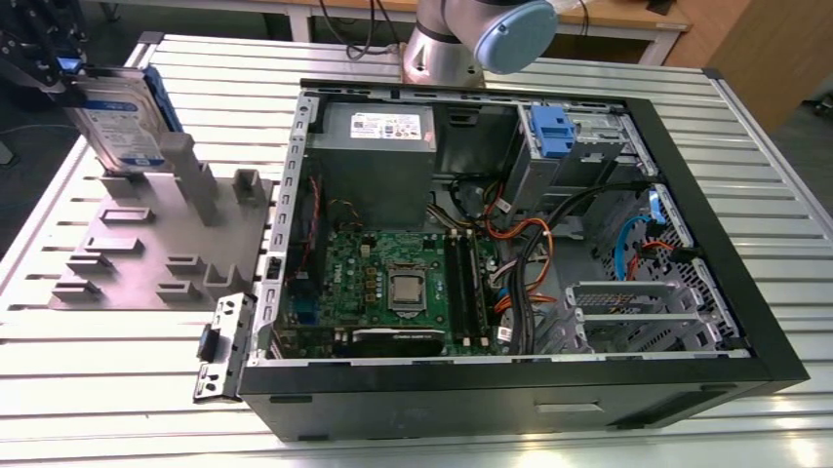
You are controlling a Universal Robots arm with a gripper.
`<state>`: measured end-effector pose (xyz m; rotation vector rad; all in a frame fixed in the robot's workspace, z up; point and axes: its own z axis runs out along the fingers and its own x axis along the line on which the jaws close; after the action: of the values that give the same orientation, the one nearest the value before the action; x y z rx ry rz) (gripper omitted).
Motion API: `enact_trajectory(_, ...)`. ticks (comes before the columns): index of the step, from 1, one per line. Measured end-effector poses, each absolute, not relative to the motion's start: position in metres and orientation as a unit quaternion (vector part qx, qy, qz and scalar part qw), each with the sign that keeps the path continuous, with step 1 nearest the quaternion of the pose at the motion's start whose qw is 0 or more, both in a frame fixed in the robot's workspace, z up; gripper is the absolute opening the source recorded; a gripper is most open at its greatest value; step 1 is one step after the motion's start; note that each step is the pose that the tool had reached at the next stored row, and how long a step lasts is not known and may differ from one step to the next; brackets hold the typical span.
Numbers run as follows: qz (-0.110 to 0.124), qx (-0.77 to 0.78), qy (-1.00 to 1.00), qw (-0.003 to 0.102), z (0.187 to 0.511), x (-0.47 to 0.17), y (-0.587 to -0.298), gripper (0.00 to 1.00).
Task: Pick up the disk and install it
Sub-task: 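Pick up the disk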
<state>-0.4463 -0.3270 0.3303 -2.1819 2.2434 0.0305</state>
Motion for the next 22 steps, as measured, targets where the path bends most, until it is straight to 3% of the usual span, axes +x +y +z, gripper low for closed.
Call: enact_trajectory(22, 0.01, -0.697, 0.717, 0.006, 0.3405, -0.4463, -0.327, 0.36)
